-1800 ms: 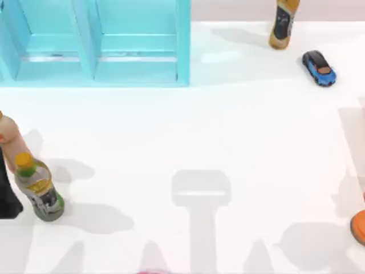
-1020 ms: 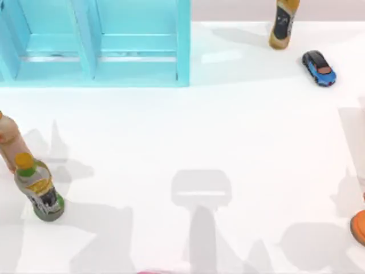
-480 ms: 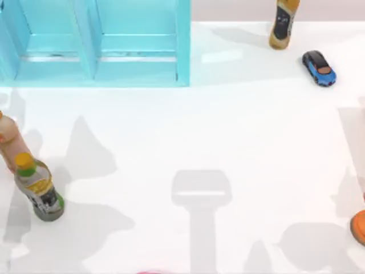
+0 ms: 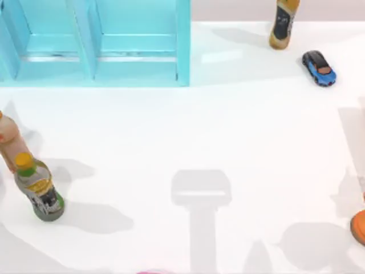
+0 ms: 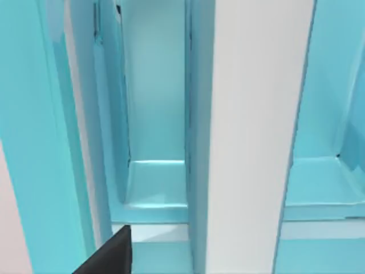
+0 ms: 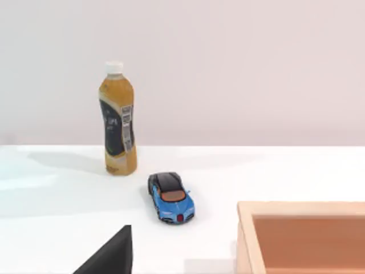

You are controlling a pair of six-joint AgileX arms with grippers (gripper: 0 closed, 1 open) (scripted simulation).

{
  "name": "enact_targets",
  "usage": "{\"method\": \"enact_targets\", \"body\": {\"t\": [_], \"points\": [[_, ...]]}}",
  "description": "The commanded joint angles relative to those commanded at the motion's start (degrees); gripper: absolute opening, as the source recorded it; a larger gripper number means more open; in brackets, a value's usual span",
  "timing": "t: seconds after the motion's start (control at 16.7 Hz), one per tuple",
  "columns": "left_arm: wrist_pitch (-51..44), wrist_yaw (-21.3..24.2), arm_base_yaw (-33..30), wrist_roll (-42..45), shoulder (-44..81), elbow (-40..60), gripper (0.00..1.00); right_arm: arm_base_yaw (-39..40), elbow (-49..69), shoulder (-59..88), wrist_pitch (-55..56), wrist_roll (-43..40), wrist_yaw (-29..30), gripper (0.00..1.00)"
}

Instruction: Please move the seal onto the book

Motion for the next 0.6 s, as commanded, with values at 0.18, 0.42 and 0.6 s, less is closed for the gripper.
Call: {"method": "enact_targets", "body": {"t": [0.18, 0.42, 0.6], "points": [[0.8, 0.4, 0.3, 0.0, 1.2, 0.7, 1.0, 0.0, 0.0, 0.0, 0.0, 0.0, 0.0, 1.0], [0.6, 0.2, 0.0, 0.0, 1.1, 0.6, 1.0, 0.0, 0.0, 0.0, 0.0, 0.0, 0.0, 1.0], [-0.8, -0.7, -0.9, -0.1, 3.3, 4.4, 1.0, 0.0, 0.0, 0.0, 0.0, 0.0, 0.0, 1.0]]}}
